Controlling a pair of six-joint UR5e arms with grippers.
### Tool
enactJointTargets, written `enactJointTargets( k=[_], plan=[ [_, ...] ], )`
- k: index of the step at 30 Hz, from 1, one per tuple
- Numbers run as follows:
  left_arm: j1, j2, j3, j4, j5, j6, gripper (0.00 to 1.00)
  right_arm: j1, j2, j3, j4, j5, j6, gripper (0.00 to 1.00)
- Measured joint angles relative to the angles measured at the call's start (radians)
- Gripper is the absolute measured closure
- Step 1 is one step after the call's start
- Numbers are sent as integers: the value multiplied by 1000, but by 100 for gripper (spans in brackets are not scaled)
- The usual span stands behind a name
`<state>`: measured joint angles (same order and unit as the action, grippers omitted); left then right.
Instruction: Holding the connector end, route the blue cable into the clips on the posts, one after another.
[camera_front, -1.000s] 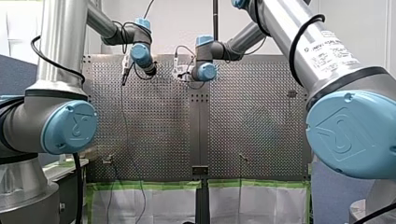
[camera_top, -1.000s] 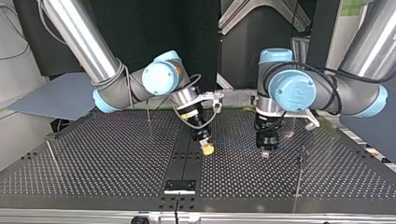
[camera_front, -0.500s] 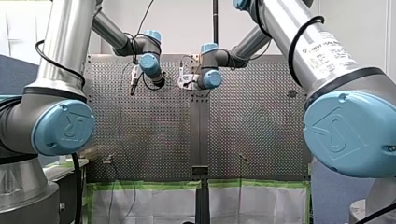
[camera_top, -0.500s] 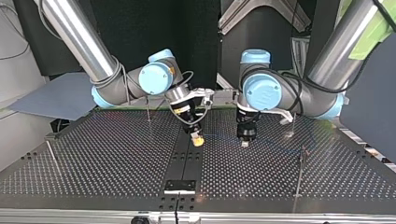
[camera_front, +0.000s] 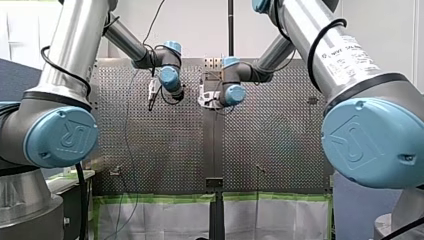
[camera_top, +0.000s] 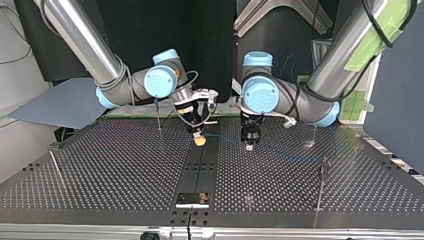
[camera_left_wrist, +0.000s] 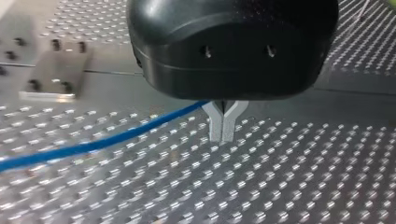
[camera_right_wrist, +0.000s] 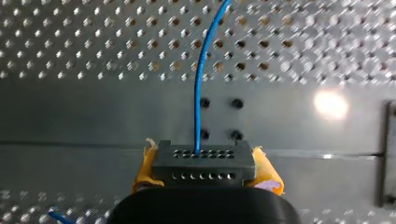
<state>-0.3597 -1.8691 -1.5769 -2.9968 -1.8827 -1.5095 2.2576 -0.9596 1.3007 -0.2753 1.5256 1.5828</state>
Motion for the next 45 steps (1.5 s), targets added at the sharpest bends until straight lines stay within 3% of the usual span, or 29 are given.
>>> enactJointTargets(
  k=[8, 18, 28, 31, 35, 45],
  plan=[
    [-43, -49, -30, 47, -30, -17, 100, -29, 1, 64, -46, -1, 0, 100],
    [-95, -88, -82, 143, -64, -4, 100, -59, 1, 165, -144, -6, 14, 100],
    [-203, -201, -83, 237, -146, -35, 100, -75, 2, 277, -255, -6, 43, 100],
    [-227, -227, -83, 248, -162, -48, 100, -85, 2, 309, -287, -9, 60, 100],
    [-240, -238, -83, 254, -178, -58, 100, -97, 3, 350, -328, -11, 83, 100],
    [-257, -243, -124, 322, -200, -77, 100, -127, 30, 441, -431, -8, 81, 100]
  ],
)
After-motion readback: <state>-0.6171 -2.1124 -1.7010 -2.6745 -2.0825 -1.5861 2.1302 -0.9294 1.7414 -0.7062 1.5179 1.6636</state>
